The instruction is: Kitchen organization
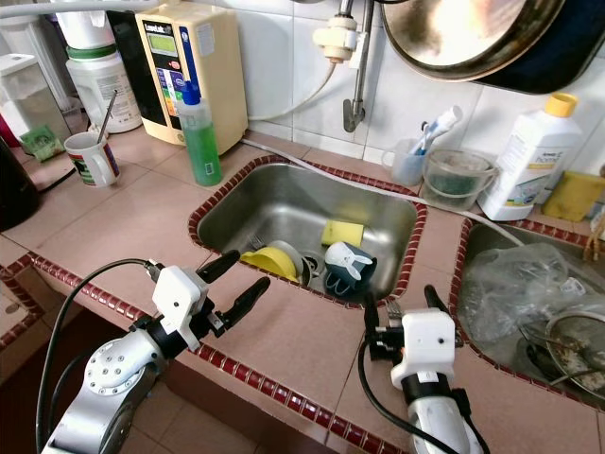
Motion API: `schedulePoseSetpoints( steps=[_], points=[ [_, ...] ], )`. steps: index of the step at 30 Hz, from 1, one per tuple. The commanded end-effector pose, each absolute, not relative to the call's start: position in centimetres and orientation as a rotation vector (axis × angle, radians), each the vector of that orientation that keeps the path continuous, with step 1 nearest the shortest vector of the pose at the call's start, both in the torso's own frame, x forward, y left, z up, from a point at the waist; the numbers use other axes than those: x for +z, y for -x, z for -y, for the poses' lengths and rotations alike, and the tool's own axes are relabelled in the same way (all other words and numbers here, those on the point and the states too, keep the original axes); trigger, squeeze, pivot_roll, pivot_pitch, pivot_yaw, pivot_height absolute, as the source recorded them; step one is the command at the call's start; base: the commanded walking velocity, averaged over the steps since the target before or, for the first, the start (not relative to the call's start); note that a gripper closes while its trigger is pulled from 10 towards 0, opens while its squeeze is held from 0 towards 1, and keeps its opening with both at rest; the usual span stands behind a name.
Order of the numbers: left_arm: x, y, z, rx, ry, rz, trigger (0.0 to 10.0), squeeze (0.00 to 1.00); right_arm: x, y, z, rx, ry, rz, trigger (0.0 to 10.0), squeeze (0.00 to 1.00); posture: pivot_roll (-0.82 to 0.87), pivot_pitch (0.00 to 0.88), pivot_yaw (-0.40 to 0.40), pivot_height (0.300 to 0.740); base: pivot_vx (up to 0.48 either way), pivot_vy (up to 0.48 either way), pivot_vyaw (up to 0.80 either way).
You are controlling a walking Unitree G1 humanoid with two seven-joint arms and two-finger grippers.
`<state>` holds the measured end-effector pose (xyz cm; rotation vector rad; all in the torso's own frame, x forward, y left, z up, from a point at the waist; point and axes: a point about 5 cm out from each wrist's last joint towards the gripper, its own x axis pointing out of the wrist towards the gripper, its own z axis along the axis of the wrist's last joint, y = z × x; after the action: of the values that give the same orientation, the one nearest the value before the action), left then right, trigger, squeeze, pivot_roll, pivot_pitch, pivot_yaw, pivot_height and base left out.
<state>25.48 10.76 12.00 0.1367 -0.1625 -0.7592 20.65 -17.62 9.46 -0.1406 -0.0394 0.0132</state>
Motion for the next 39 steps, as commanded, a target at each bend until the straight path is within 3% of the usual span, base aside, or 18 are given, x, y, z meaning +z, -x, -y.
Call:
schedulePoseSetpoints(
  steps=[1, 10, 20, 39],
  points=[
    [12.3, -25.2, -10.6, -0.792, -0.15, 0.162, 10.0, 0.0, 10.1, -20.3, 17.9, 0.012, 0.134, 0.055, 10.0, 0.0, -0.19, 0.0, 0.017, 0.74, 0.0, 0.0, 0.0],
    [12.8, -26.0, -10.9, -0.798, -0.175, 0.163, 10.0, 0.0, 9.2, -19.3, 19.0, -0.034, 0.115, -0.023, 10.0, 0.0, -0.21, 0.004, 0.031, 0.74, 0.0, 0.0, 0.0],
    [13.1, -26.0, -10.2, -0.836, -0.17, 0.16, 10.0, 0.0, 9.7, -21.5, 20.2, -0.069, 0.059, -0.054, 10.0, 0.0, -0.2, 0.022, 0.026, 0.74, 0.0, 0.0, 0.0],
    [13.1, -24.6, -9.4, -0.905, -0.189, 0.153, 10.0, 0.0, 9.7, -23.3, 20.9, 0.057, -0.025, -0.153, 10.0, 0.0, -0.17, 0.017, 0.001, 0.74, 0.0, 0.0, 0.0]
  ],
)
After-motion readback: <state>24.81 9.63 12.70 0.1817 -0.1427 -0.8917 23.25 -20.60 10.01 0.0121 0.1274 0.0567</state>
